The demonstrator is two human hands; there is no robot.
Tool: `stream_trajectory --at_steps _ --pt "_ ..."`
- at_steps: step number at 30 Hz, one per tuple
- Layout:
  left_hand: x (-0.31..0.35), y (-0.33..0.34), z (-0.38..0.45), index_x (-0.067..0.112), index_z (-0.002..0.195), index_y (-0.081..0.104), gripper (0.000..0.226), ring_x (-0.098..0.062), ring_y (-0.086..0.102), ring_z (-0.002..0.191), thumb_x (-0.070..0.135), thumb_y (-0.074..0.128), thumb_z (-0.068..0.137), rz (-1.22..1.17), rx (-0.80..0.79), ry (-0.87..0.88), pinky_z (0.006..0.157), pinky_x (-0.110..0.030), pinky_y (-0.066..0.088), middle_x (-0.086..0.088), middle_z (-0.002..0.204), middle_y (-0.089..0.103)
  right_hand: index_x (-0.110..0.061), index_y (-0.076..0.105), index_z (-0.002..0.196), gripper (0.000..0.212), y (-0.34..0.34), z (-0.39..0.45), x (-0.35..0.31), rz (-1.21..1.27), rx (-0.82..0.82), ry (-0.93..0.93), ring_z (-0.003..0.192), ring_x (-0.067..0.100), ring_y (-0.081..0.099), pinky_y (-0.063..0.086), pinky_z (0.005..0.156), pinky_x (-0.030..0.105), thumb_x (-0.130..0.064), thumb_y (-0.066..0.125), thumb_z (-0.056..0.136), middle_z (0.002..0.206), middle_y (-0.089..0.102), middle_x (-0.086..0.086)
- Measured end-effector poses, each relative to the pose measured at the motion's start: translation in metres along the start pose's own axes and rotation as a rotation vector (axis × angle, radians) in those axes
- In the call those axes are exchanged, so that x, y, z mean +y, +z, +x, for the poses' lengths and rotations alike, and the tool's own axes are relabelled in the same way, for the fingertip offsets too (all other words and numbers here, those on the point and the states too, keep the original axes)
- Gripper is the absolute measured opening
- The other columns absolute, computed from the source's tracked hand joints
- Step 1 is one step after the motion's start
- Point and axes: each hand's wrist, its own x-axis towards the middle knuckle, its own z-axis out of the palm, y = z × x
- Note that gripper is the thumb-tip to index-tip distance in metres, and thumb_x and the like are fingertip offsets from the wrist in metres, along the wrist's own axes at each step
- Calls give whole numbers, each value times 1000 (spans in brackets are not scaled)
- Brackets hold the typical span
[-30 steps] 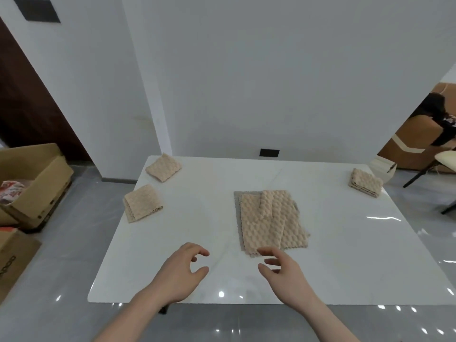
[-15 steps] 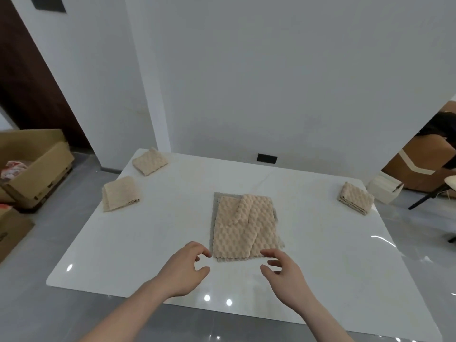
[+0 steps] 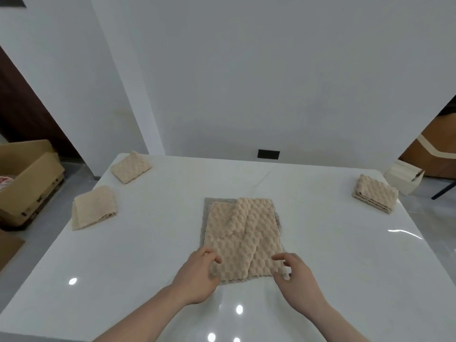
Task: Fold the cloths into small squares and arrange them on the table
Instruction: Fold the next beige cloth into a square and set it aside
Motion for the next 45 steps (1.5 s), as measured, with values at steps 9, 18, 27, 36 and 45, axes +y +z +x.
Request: stream_trajectory --at_steps 9,18,27,36,45 --pt "-79 101 34 45 128 46 34 6 27 132 55 49 96 160 299 246 109 -22 22 31 139 32 -51 60 108 40 80 53 91 -208 152 -197 113 4 42 37 100 29 -48 74 71 117 49 -34" --pt "-92 117 36 50 128 47 33 4 31 133 62 44 98 165 448 331 108 -20 25 38 136 34 -49 66 103 31 96 54 106 -195 339 -343 114 -2 45 36 98 25 -35 78 77 113 55 -36" --pt "-95 120 34 45 124 59 24 5 42 118 45 47 103 148 568 370 102 -21 32 32 126 51 -42 73 107 23 99 57 113 -166 420 -411 109 7 50 41 98 26 -34 70 85 109 61 -29" --pt "-91 128 20 38 117 70 24 -2 54 113 29 59 98 29 687 220 99 -22 44 24 118 67 -33 74 105 19 102 38 119 -211 564 -380 106 20 57 46 93 34 -22 64 93 107 68 -13" --pt "-86 130 10 34 112 71 22 -1 55 101 22 62 97 -29 765 190 89 -16 41 20 107 66 -29 74 111 23 100 34 123 -143 579 -330 108 22 55 45 96 30 -19 64 93 111 64 -9"
